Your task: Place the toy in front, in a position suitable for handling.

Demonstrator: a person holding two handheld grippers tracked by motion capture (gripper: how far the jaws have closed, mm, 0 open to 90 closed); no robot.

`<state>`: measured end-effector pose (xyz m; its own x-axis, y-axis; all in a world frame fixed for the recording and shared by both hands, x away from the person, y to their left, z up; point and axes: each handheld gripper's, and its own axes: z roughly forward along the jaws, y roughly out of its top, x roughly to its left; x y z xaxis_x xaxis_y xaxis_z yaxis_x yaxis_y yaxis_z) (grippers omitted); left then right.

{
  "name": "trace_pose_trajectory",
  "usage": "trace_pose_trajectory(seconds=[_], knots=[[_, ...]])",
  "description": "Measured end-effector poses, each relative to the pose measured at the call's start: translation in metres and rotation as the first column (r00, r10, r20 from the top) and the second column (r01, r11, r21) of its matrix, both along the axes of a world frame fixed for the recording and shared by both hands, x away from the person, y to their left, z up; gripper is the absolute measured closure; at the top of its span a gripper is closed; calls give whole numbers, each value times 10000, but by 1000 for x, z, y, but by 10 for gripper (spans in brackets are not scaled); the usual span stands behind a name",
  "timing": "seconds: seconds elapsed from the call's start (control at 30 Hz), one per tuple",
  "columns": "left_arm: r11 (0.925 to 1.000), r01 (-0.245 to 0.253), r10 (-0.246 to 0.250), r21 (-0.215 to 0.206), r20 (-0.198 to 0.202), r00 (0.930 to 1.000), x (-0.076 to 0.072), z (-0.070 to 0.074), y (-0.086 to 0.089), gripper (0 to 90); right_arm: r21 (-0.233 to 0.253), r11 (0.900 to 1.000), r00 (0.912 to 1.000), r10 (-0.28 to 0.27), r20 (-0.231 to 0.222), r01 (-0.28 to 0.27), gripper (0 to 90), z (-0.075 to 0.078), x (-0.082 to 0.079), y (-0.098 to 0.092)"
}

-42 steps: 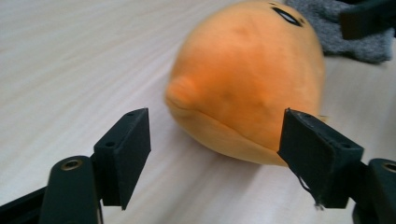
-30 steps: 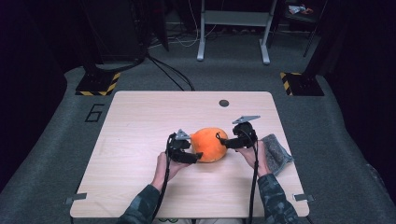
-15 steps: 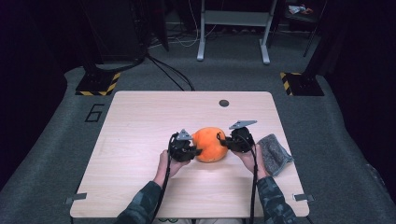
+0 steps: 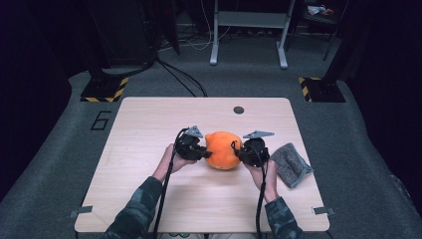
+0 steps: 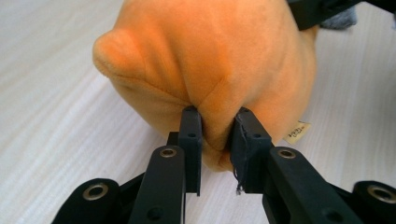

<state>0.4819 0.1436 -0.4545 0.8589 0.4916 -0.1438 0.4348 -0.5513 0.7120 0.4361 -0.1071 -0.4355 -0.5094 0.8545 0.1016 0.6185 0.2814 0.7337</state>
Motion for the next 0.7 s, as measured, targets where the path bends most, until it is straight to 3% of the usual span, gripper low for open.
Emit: trace_pose_trajectory(seconds=[0.1, 0.17, 0.37, 0.5, 0.6, 0.7], knots=[[10000, -41, 40, -14, -223, 9997, 4, -16, 1, 727, -115, 9997, 9994, -209, -268, 206, 770, -16, 1, 5], [9977, -326, 304, -594, -371, 9988, 3, -21, 4, 708, -55, 9997, 9995, -247, -186, 246, 750, -25, 1, 3], [9953, -671, 669, -705, -52, 9977, -2, -18, 8, 567, 228, 9992, 9994, -335, 57, 334, 607, -19, -1, -4], [9872, -1320, 1344, -897, 217, 9907, -8, -17, 15, 413, 389, 9989, 9988, -271, 411, 255, 461, -13, -4, -12], [9828, -1514, 1559, -1056, 350, 9872, -15, -15, 20, 313, 479, 9985, 9982, -284, 522, 259, 341, -9, -6, -21], [9799, -1640, 1717, -1135, 620, 9832, -23, -12, 24, 269, 417, 9987, 9980, -309, 557, 286, 252, -5, -8, -29]])
